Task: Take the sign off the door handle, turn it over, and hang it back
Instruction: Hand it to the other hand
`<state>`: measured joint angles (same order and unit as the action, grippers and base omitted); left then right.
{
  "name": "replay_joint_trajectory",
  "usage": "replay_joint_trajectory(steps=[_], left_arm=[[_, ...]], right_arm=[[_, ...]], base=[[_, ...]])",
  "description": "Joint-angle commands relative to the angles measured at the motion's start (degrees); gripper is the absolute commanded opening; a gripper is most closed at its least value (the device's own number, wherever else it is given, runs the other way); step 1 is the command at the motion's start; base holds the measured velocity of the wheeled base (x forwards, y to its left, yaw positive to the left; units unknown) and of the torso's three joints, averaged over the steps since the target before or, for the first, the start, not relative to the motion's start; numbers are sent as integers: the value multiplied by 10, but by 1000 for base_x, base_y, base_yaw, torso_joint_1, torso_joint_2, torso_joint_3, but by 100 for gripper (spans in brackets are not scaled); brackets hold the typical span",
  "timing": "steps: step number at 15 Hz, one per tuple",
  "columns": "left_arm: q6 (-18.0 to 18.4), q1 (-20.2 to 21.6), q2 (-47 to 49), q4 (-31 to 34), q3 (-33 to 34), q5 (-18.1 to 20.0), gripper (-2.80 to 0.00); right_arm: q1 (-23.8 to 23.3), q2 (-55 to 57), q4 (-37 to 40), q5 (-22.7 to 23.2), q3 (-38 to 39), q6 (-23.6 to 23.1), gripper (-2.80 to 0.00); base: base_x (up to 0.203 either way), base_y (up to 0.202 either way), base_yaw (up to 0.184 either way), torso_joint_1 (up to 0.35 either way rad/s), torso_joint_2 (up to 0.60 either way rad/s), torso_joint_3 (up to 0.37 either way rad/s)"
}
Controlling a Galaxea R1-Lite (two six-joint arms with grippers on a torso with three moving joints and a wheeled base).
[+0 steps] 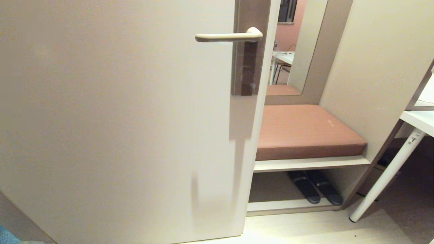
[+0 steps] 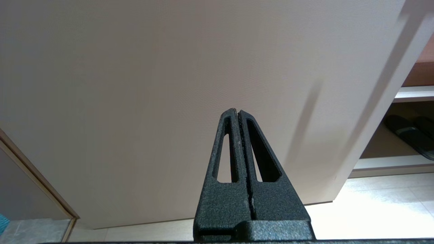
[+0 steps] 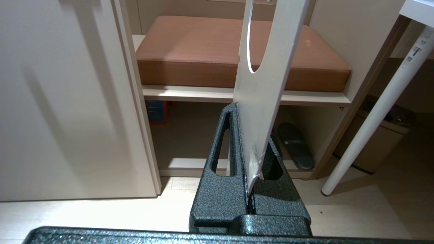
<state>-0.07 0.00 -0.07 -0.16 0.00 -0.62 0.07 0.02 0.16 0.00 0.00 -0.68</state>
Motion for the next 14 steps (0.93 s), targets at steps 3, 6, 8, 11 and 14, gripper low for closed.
replay_joint_trajectory(steps=[3,6,8,11,14], left_arm=[[0,0,1,0,0,0,-280],[0,0,1,0,0,0,-280],[0,0,1,0,0,0,-280],[0,0,1,0,0,0,-280],[0,0,1,0,0,0,-280]], right_arm=[[0,0,0,0,0,0,-280],[0,0,0,0,0,0,-280],[0,0,0,0,0,0,-280],[0,0,0,0,0,0,-280],[0,0,0,0,0,0,-280]], base=[[0,0,0,0,0,0],[0,0,0,0,0,0],[0,0,0,0,0,0],[0,0,0,0,0,0],[0,0,0,0,0,0]])
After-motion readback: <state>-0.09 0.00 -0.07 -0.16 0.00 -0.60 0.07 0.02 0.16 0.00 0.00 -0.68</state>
